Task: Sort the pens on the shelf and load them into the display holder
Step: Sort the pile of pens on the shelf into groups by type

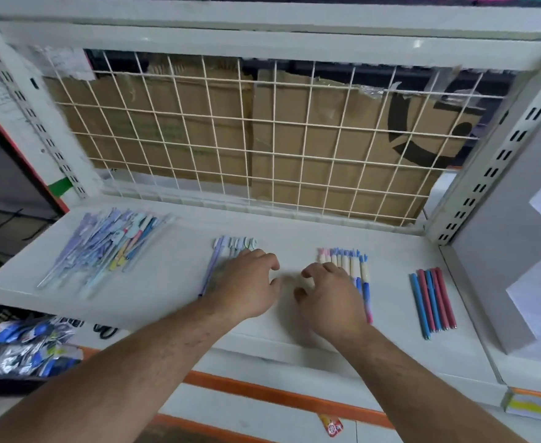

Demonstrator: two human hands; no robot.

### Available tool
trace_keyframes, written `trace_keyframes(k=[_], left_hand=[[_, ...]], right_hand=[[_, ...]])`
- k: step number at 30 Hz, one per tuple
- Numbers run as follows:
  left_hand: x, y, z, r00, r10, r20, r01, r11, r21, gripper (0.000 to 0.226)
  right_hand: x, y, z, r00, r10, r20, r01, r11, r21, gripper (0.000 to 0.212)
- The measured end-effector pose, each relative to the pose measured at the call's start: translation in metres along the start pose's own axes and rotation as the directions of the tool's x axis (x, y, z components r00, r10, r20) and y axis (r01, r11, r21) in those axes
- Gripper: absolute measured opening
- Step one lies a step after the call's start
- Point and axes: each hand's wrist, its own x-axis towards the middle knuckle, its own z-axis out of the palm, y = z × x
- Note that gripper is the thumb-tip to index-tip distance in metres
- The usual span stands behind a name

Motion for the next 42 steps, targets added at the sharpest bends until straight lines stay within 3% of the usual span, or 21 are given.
trace_keyframes(k=[10, 20, 30, 36, 42], left_hand=[[-0.015, -0.112, -0.052, 1.0, -0.017, 0.024, 0.016, 0.999, 0.038, 0.027], [-0.012, -0.236, -0.103, 0.981, -0.168, 0.098, 0.133, 0.945, 0.298, 0.032], [0.006, -0.252, -0.103, 0.979, -0.153, 0.134, 0.089, 0.914, 0.395, 0.034], [0.012, -0.245, -0.103, 0.974, -0.142, 0.175, 0.087, 0.954, 0.288, 0.027], [0.02, -0.235, -0.096, 0.958, -0.175, 0.228, 0.129, 0.971, 0.203, 0.041]], right_hand=[[0.029, -0.112, 0.06, 0.997, -0.051, 0.066, 0.054, 0.997, -0.053, 0.03], [0.057, -0.216, 0.129, 0.997, -0.065, 0.035, 0.069, 0.988, -0.138, 0.033], [0.058, -0.233, 0.138, 0.999, 0.029, 0.033, -0.024, 0.99, -0.141, 0.031], [0.062, -0.23, 0.135, 0.997, 0.061, 0.045, -0.055, 0.99, -0.133, 0.032], [0.059, -0.225, 0.13, 0.995, 0.084, 0.058, -0.077, 0.992, -0.101, 0.031]])
